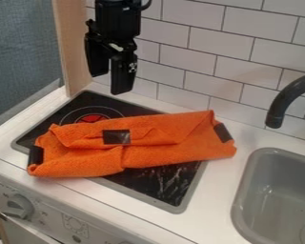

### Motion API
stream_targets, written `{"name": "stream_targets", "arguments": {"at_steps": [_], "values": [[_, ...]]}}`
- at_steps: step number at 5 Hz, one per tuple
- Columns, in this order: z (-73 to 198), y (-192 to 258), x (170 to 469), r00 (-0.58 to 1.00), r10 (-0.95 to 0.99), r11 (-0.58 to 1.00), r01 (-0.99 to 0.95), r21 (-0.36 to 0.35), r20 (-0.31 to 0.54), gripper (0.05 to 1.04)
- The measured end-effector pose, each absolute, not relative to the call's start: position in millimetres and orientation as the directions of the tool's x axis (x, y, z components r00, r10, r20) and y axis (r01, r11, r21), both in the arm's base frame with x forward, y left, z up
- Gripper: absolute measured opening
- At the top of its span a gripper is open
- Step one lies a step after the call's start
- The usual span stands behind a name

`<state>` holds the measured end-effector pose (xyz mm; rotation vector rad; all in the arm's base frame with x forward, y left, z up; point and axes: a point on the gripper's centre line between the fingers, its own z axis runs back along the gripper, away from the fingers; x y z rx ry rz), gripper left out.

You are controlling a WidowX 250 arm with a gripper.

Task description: Fold the cloth from right to left

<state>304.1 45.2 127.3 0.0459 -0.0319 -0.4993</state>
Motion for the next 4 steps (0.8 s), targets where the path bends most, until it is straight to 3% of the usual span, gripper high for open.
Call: {"name": "stream_targets", "arguments": {"at_steps": [2,4], "values": [[102.7,33.2,306.0,0.903,-0.428,0.904,0.427,-0.024,-0.043,0.999],[87.2,-27.7,332.1,0.967,-0.251,0.968,0.249,-0.043,-0.046,0.999]]}}
